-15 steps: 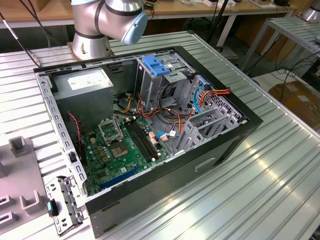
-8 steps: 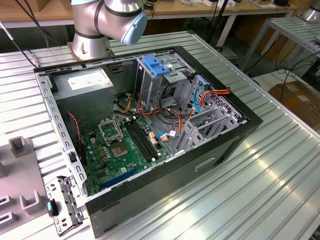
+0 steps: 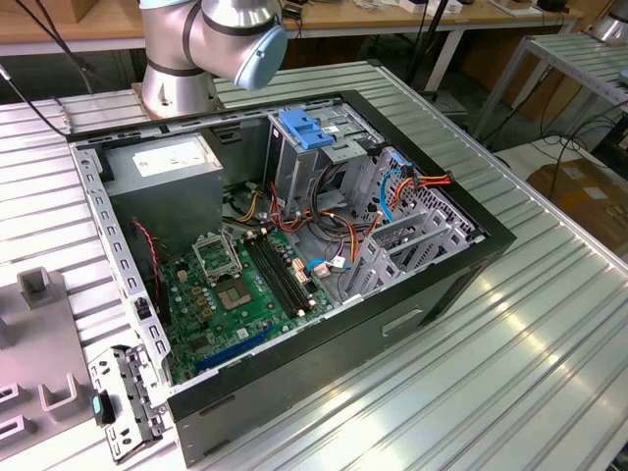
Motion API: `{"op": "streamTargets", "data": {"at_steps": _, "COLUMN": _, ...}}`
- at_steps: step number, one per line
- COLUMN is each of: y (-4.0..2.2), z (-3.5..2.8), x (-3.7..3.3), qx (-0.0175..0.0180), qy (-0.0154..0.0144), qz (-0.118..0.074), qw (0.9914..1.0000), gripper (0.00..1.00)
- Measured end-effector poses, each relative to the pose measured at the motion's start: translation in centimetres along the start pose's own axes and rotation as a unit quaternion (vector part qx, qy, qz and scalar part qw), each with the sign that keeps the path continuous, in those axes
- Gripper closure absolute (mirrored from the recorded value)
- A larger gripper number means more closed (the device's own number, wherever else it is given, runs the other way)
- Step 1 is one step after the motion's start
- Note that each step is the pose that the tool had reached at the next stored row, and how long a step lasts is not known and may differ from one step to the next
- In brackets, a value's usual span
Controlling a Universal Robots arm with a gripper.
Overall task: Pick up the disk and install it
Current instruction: 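Reach for the disk, then pick up the disk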
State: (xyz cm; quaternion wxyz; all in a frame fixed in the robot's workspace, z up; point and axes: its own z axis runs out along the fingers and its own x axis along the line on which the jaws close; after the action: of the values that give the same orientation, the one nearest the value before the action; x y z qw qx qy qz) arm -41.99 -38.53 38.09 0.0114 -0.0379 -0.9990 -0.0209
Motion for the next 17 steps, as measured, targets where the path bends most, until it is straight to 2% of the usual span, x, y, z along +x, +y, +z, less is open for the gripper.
{"op": "streamTargets", "data": {"at_steps": 3, "y": 0.24, "z": 0.27, "x": 1.48, "qx": 0.0000, "qy": 0.0000, "qz": 0.000, "qw": 1.00000, "gripper": 0.89}}
{"op": "streamTargets", "data": {"at_steps": 6, "y": 0.19, "z": 0.46, "x": 2.24, "qx": 0.0002, "qy": 0.0002, "qz": -0.006, "qw": 0.99998, "gripper": 0.89}}
{"op": "streamTargets", "data": {"at_steps": 9, "y": 0.15, "z": 0.52, "x": 2.63, "qx": 0.0003, "qy": 0.0005, "qz": -0.013, "qw": 0.99991, "gripper": 0.89}}
{"op": "streamTargets", "data": {"at_steps": 17, "y": 0.14, "z": 0.53, "x": 2.80, "qx": 0.0003, "qy": 0.0002, "qz": -0.013, "qw": 0.99991, "gripper": 0.89}}
